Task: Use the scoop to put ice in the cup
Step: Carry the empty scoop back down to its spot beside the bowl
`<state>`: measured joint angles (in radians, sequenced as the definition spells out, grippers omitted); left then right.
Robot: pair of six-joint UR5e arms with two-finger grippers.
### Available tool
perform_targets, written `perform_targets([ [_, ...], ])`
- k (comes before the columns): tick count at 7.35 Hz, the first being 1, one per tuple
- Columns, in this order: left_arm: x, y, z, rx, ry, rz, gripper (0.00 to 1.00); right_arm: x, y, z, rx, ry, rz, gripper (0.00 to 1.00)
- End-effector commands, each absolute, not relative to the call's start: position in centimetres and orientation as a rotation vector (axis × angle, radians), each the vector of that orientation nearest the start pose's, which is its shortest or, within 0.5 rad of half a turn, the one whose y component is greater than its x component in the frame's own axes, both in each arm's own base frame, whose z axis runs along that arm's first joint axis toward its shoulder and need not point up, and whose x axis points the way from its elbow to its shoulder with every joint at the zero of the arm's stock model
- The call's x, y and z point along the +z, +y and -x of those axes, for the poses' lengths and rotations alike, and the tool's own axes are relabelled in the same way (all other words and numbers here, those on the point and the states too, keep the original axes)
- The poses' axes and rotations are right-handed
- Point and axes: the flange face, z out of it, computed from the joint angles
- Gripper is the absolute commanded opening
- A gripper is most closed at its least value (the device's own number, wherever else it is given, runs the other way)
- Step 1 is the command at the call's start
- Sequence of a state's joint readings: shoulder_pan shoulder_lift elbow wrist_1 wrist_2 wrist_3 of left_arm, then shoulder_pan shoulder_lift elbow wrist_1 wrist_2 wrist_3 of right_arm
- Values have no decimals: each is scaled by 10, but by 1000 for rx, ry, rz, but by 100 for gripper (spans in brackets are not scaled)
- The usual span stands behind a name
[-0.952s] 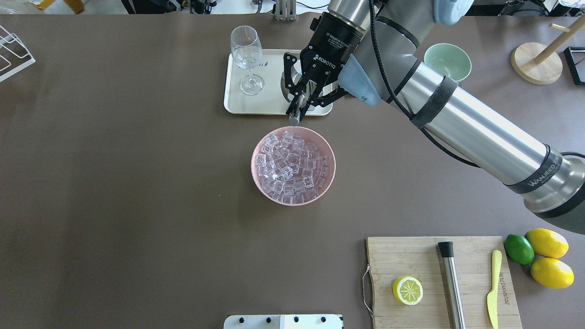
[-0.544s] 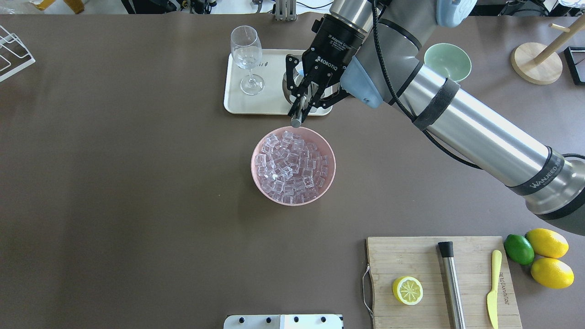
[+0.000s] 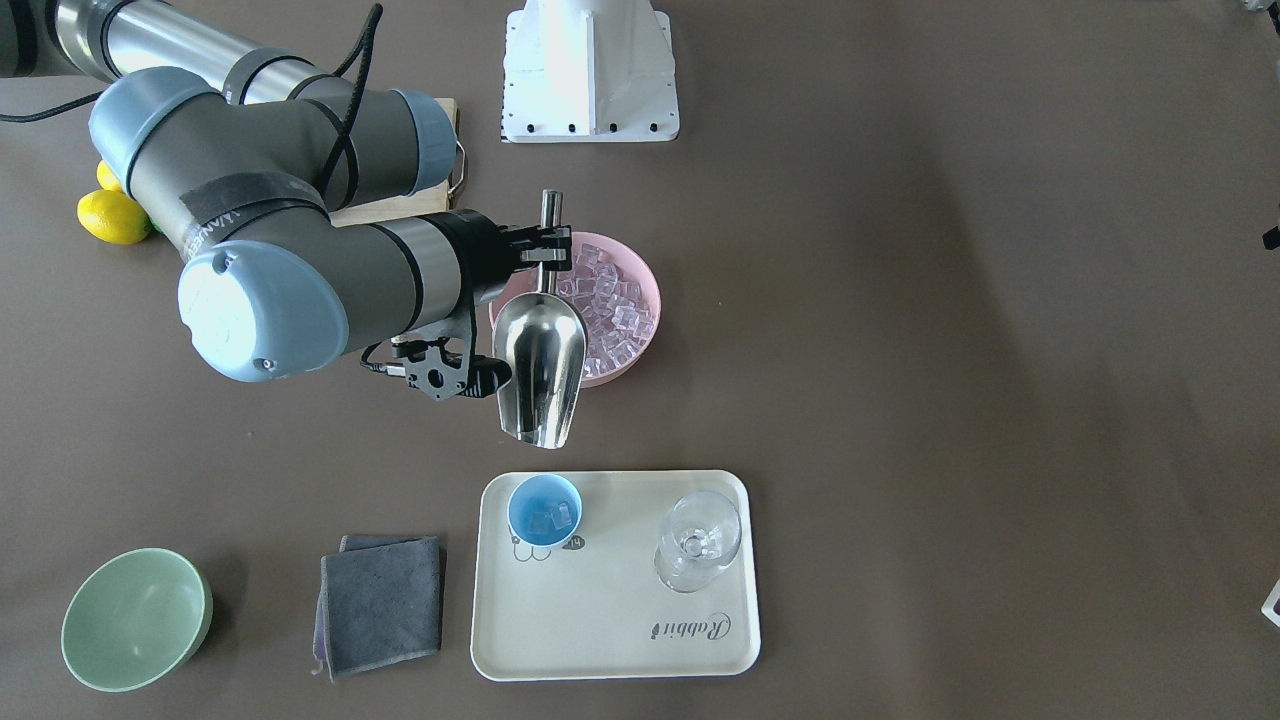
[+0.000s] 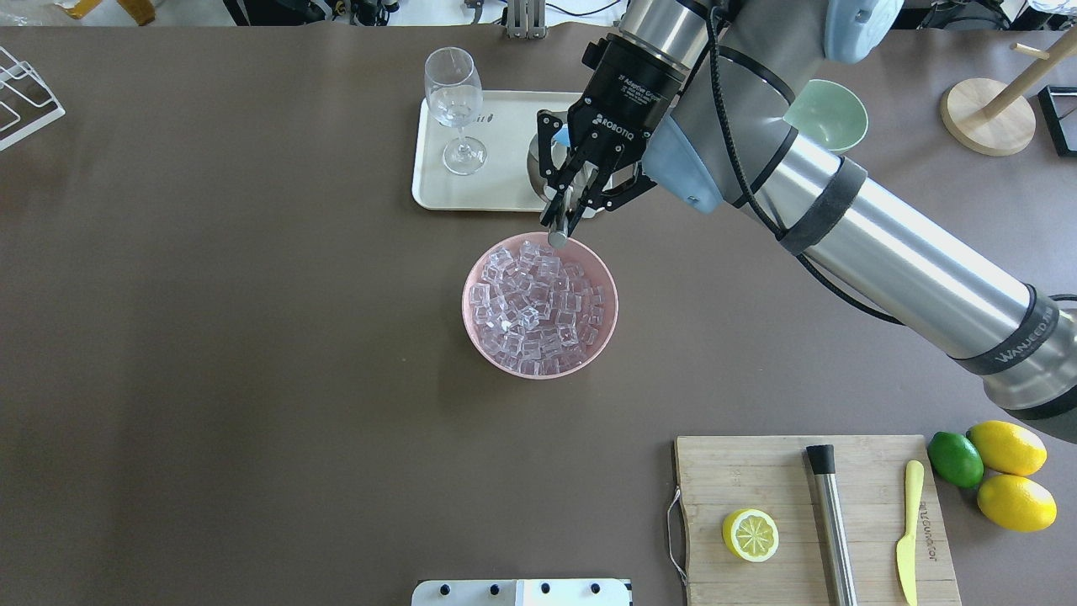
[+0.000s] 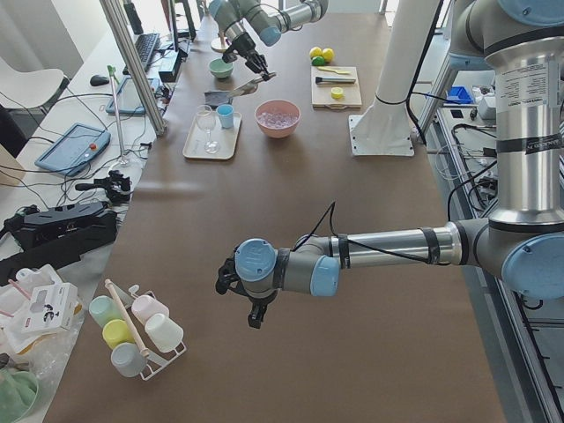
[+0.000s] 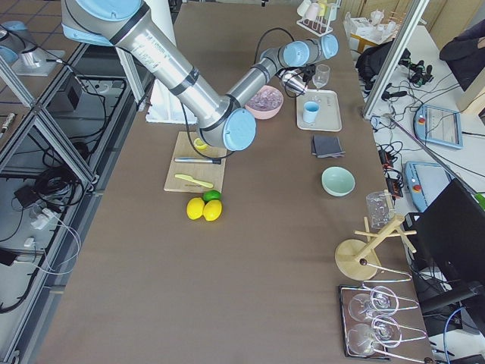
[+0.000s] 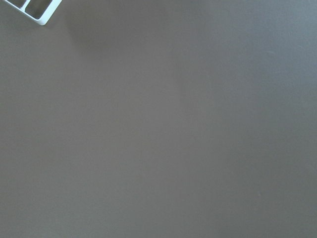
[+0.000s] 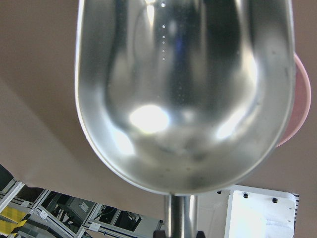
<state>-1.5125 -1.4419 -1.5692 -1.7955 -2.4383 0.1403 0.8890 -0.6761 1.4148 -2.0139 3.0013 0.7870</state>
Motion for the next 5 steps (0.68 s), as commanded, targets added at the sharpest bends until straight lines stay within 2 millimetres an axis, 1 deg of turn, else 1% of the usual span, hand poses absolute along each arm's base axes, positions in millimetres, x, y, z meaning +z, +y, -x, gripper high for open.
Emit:
perform_targets([
  [1,689,-442,31,225,868,-124,98,185,-541,394,-158,-1207,688,0],
  [2,688,-442,32,224,871,-125,98,203,-525,379,-154,-1180,647,0],
  [3,689,-441,32,223,871,-123,98,217,-512,369,-148,-1145,605,0],
  [5,690,-440,32,222,871,-120,98,251,-486,361,-143,-1051,525,0],
])
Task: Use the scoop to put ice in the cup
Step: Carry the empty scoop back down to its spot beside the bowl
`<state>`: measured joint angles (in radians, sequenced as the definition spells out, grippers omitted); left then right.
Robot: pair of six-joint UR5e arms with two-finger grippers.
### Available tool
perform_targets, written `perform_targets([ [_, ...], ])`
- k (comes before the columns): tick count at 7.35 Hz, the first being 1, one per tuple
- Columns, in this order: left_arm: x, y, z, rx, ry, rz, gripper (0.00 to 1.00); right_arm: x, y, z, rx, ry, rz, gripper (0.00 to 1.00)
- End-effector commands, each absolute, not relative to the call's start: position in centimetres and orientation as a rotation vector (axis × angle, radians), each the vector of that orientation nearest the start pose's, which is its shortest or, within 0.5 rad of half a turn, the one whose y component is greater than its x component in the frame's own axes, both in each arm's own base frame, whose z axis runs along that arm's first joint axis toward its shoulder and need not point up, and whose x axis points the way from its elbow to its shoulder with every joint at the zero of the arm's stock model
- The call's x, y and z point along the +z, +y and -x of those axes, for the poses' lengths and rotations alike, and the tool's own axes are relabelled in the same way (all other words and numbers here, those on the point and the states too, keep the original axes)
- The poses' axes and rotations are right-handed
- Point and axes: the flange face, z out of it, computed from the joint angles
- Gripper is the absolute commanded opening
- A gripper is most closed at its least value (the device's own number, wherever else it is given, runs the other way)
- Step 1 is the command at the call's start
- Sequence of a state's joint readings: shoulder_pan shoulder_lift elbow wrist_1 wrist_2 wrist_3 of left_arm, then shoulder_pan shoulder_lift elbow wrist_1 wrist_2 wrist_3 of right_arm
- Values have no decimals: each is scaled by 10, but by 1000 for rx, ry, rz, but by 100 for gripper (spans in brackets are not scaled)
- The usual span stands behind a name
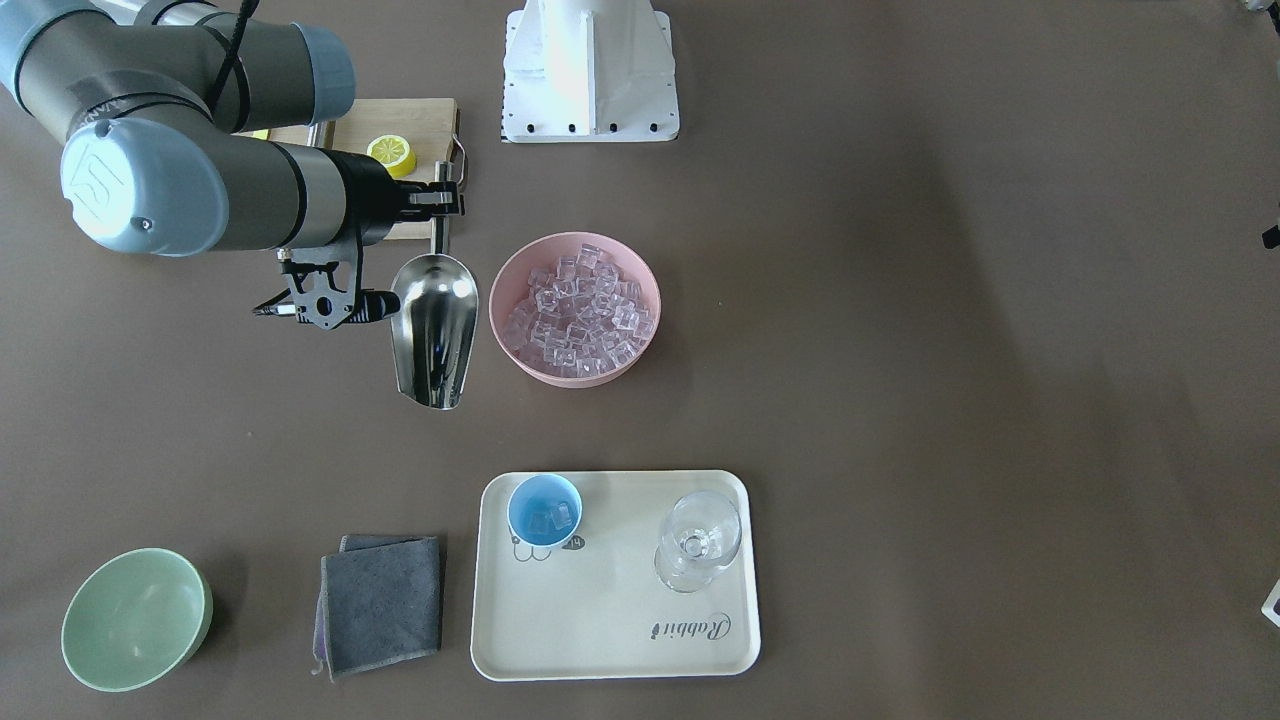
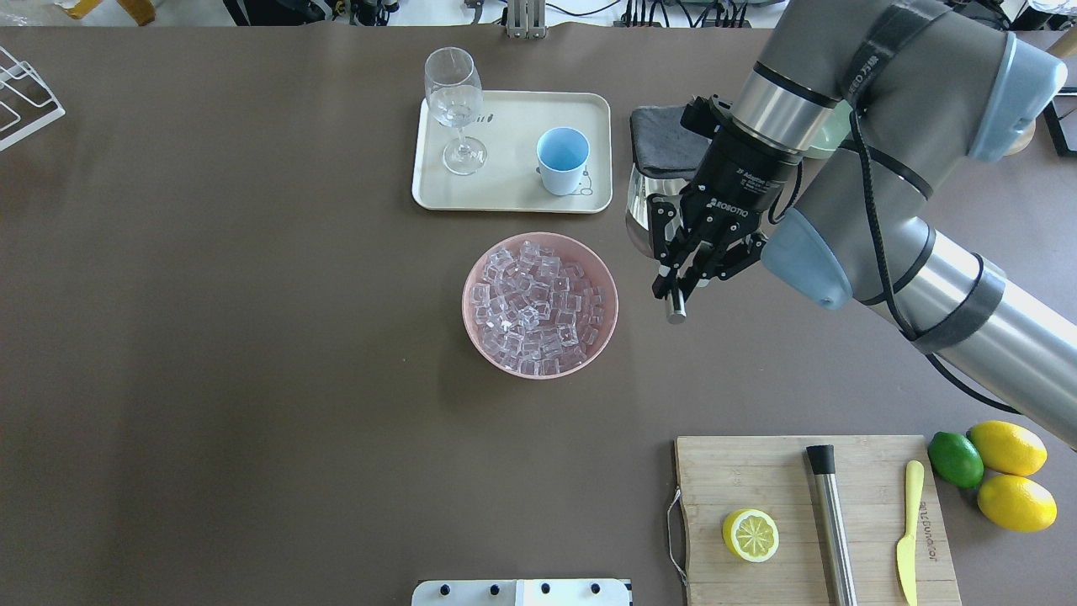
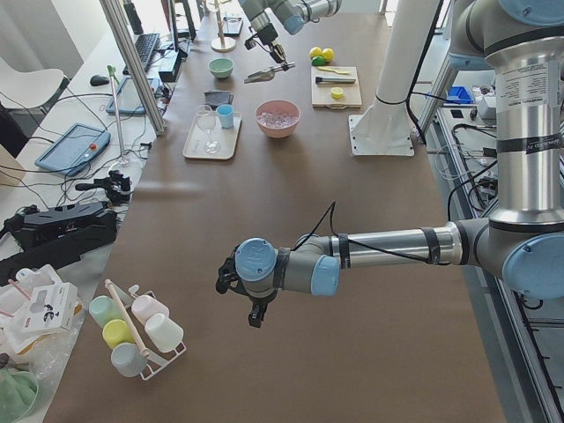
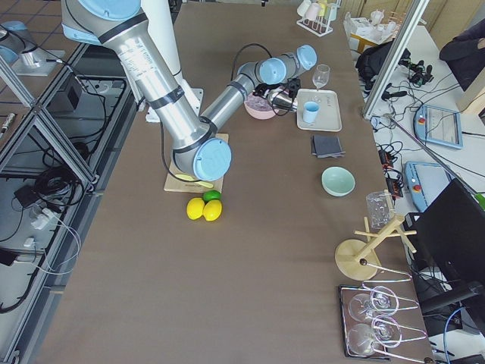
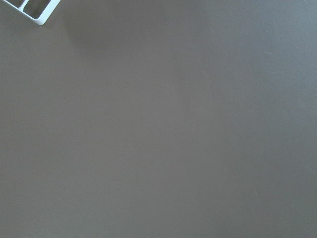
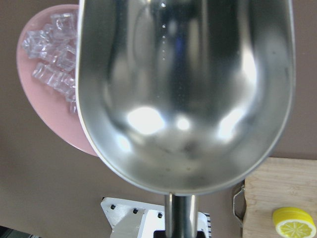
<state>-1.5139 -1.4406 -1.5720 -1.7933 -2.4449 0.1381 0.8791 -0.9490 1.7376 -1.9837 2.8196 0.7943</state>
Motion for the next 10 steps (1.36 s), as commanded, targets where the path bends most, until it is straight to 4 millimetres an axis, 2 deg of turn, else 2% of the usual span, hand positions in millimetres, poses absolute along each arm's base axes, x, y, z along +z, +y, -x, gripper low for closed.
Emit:
perform_targets([
  [1,690,-440,33,220,871,-121,98,269,-464,353,-154,-1008,484,0],
  [3,688,-441,37,213,872,-130,98,306,-431,348,-248,-974,447,0],
  [4,684,-443,42,204,872,-140,98,321,-423,350,-267,-940,435,0],
  [5,674,-446,41,208,897,-155,98,344,-415,350,-308,-932,401,0],
  [6,670,-446,42,205,913,-163,98,364,-411,349,-322,-939,377,0],
  [7,671,-445,44,195,917,-149,98,371,-412,349,-312,-910,358,0],
  [8,658,-457,43,174,918,-106,98,379,-413,348,-296,-895,366,0],
  [9,649,-460,47,148,916,-67,98,386,-417,350,-254,-867,374,0],
  [10,648,-460,52,140,912,-72,98,396,-424,353,-229,-835,369,0],
])
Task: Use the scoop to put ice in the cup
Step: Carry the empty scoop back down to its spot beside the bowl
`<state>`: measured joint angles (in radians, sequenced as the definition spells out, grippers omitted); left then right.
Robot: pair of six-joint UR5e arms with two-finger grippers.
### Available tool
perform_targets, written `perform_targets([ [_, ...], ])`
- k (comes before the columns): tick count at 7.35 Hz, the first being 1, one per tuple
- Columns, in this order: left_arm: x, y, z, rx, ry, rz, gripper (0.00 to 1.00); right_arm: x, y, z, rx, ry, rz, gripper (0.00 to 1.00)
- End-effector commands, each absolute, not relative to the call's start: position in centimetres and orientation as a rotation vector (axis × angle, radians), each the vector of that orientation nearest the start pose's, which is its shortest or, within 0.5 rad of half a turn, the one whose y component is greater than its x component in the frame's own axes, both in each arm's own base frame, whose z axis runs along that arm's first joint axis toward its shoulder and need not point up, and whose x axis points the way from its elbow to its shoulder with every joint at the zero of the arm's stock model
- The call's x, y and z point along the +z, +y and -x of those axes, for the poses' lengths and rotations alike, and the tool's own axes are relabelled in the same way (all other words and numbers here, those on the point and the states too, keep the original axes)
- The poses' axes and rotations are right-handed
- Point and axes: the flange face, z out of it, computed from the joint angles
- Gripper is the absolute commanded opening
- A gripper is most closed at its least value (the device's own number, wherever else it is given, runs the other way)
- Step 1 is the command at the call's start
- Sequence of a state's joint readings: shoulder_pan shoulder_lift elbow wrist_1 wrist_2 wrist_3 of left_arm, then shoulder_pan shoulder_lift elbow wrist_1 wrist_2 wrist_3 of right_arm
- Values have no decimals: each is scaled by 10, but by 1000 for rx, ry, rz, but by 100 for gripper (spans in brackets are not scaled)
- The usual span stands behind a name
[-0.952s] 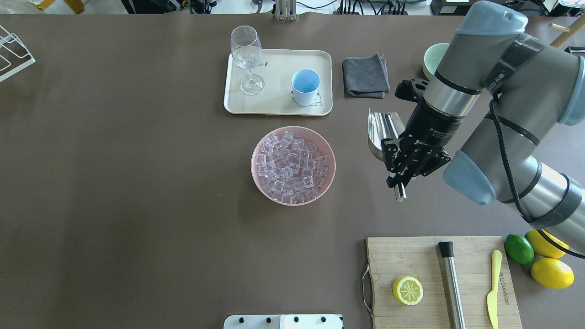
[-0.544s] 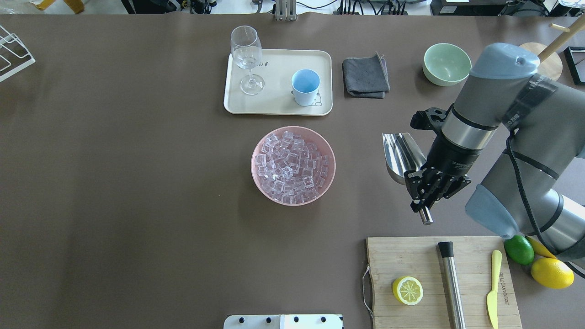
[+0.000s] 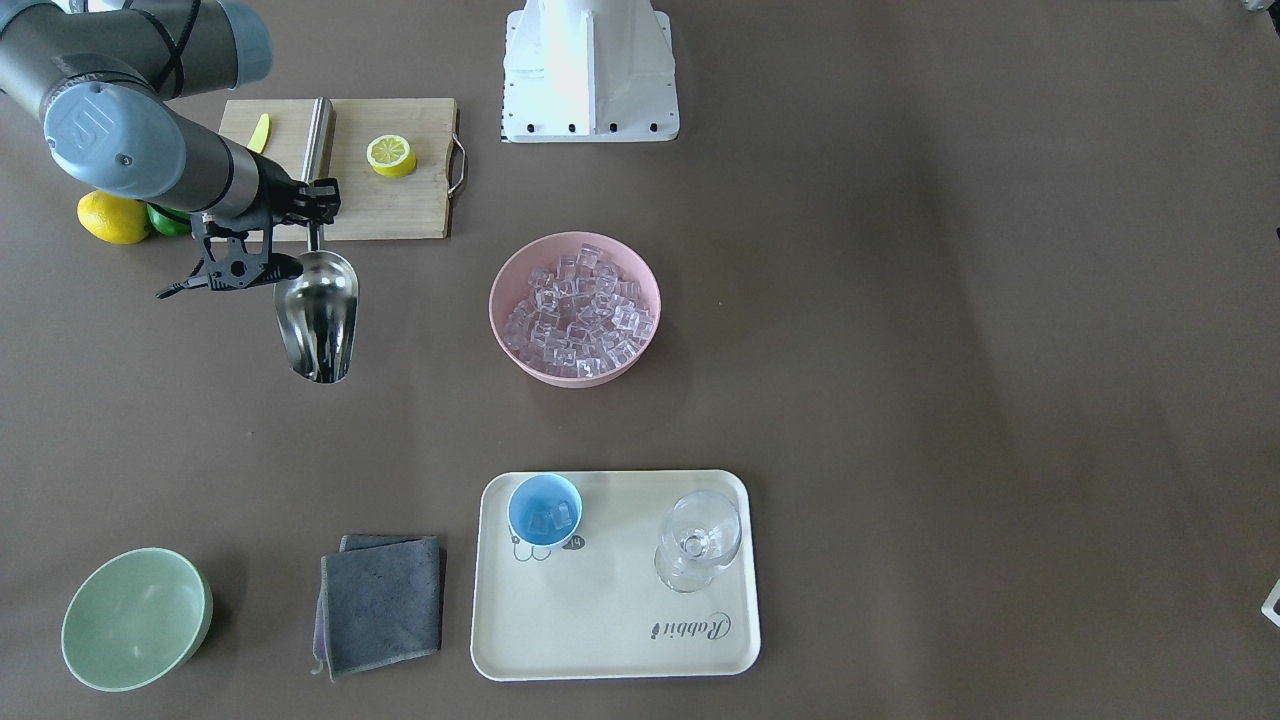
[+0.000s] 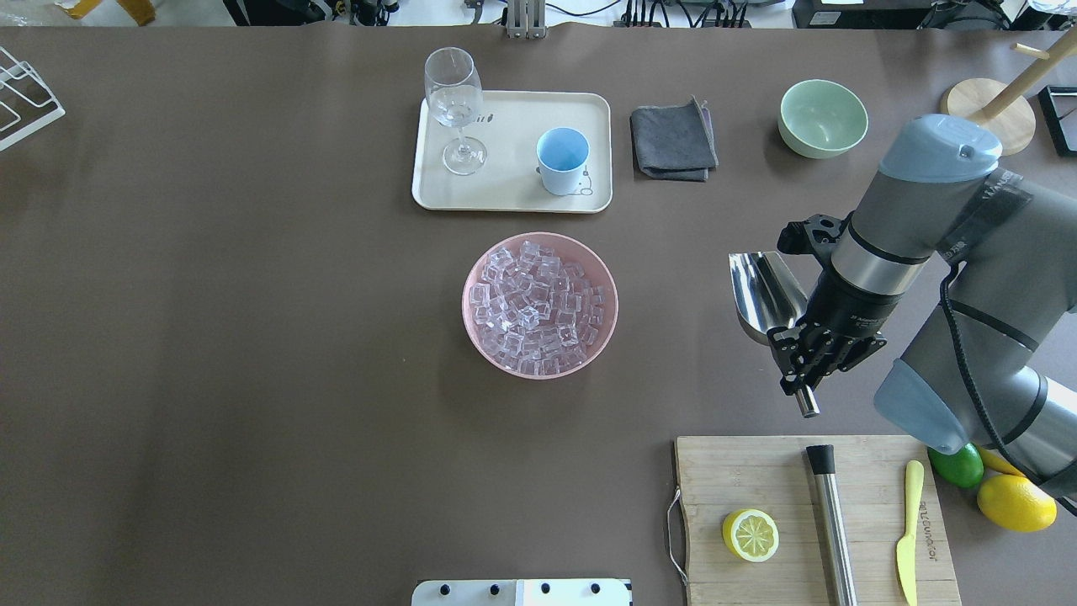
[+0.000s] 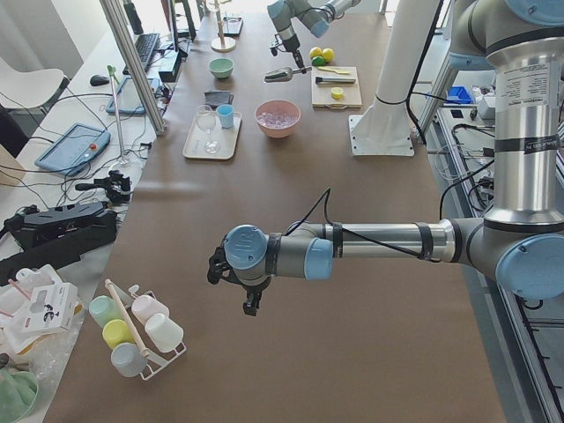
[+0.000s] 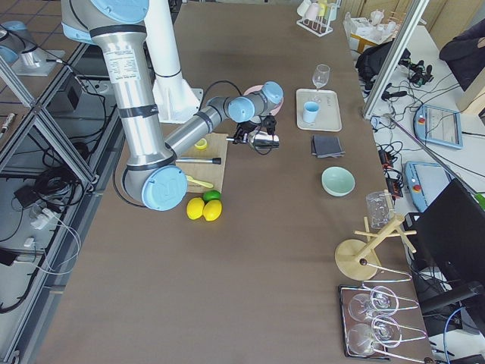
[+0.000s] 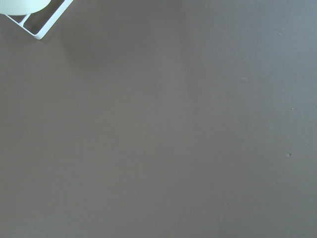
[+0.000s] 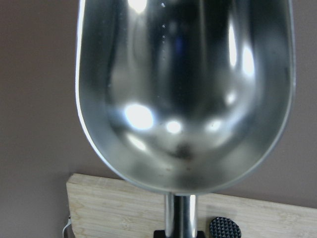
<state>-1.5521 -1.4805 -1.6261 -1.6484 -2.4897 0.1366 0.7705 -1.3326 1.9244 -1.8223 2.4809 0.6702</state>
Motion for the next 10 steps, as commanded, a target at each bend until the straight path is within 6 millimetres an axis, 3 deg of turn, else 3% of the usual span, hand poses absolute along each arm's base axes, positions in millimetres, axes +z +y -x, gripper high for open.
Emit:
perform_targets([
  [1,651,-459,50,146,887,-67,98,404,-427,354,-234,-845,340,0],
  [6,655,-460,54,167,788,-74,98,442,-444,370,-118,-871,323,0],
  [10,656,-460,55,167,776,-73,98,443,-443,373,-107,-872,331,0],
])
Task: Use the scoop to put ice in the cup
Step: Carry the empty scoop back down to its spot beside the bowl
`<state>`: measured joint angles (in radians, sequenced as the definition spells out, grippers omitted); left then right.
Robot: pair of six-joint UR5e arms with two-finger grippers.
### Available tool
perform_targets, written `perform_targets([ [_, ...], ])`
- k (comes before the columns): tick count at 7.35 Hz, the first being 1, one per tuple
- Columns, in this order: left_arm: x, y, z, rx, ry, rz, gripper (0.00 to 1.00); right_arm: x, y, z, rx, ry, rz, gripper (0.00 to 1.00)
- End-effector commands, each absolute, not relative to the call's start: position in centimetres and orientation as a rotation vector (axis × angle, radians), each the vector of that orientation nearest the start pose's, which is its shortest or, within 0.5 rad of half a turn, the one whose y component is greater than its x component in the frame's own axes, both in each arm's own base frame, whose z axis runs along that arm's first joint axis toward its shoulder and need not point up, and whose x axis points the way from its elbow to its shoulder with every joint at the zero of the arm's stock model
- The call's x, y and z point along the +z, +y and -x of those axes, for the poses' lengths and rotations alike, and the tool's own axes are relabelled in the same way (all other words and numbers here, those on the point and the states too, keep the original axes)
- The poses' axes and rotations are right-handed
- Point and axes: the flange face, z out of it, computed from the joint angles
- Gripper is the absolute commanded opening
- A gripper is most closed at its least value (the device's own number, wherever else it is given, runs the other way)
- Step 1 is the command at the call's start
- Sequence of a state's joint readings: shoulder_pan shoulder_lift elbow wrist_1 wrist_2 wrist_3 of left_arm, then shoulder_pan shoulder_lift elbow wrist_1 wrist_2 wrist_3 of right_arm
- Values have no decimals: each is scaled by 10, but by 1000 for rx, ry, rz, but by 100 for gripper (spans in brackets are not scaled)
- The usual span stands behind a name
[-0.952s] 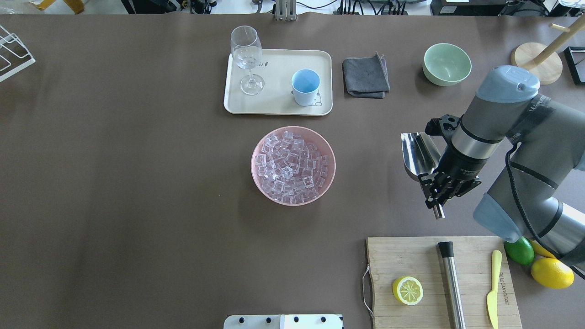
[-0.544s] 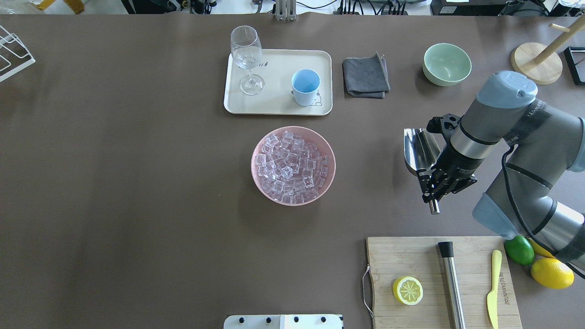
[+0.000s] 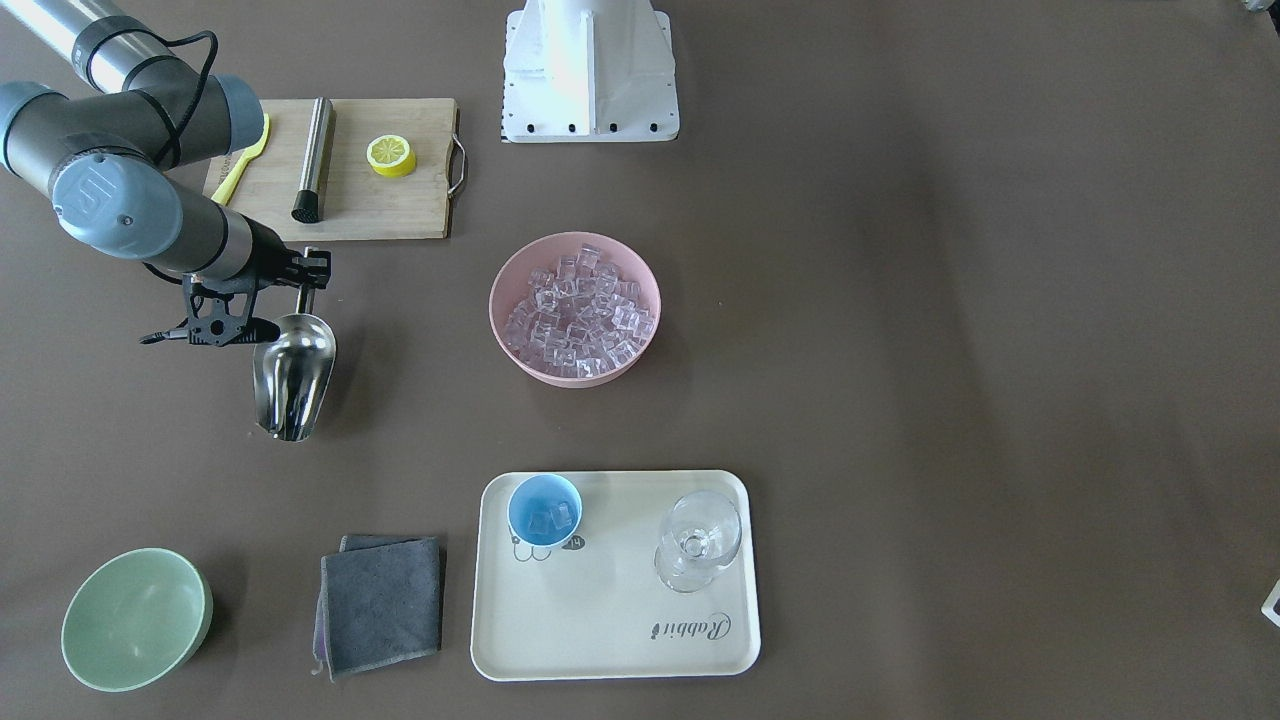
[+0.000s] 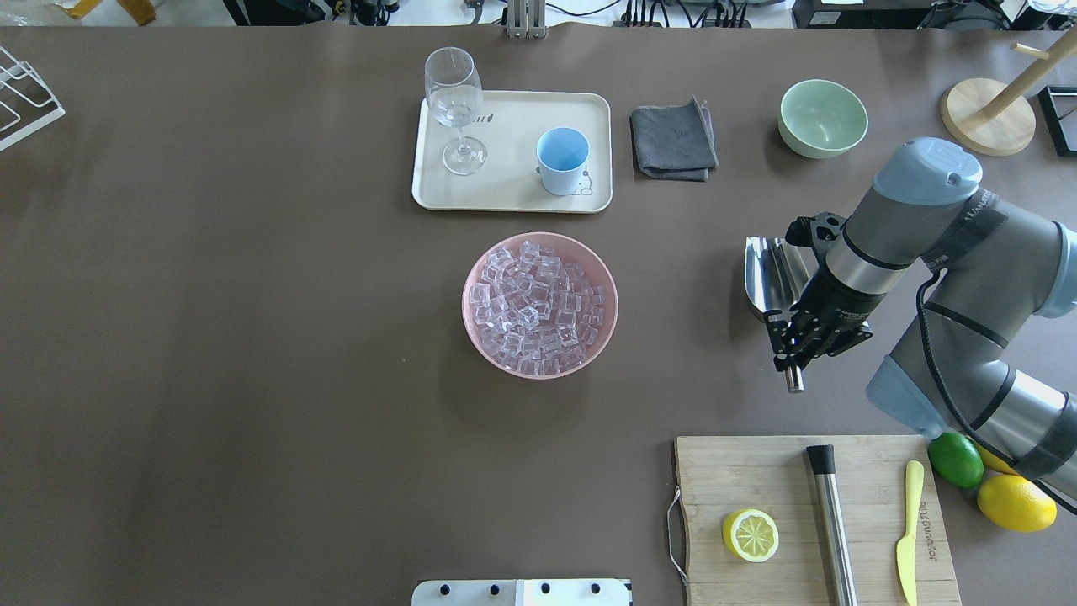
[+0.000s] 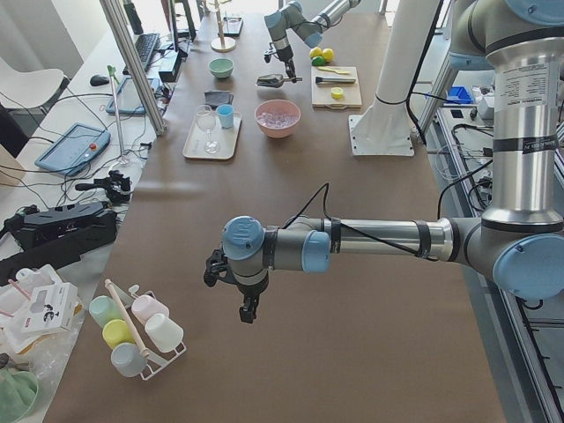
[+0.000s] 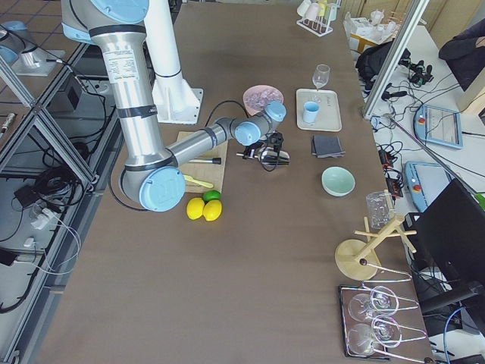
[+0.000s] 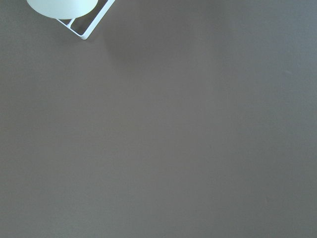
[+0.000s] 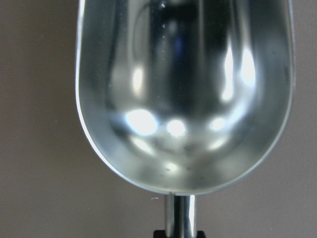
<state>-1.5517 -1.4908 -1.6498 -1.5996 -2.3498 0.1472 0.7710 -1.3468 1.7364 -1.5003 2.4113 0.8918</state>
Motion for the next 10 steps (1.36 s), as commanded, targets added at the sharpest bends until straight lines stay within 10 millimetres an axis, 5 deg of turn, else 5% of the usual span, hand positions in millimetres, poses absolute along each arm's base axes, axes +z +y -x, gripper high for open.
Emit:
perform_targets([
  [1,654,-461,55,168,777,-76,98,443,-443,374,-109,-872,332,0],
  [3,654,-461,55,166,780,-76,98,447,-441,375,-107,-870,343,0],
  [8,655,-460,54,167,782,-74,98,446,-439,376,-111,-873,347,98],
  [10,654,-460,54,169,782,-75,98,441,-439,375,-114,-880,342,98],
])
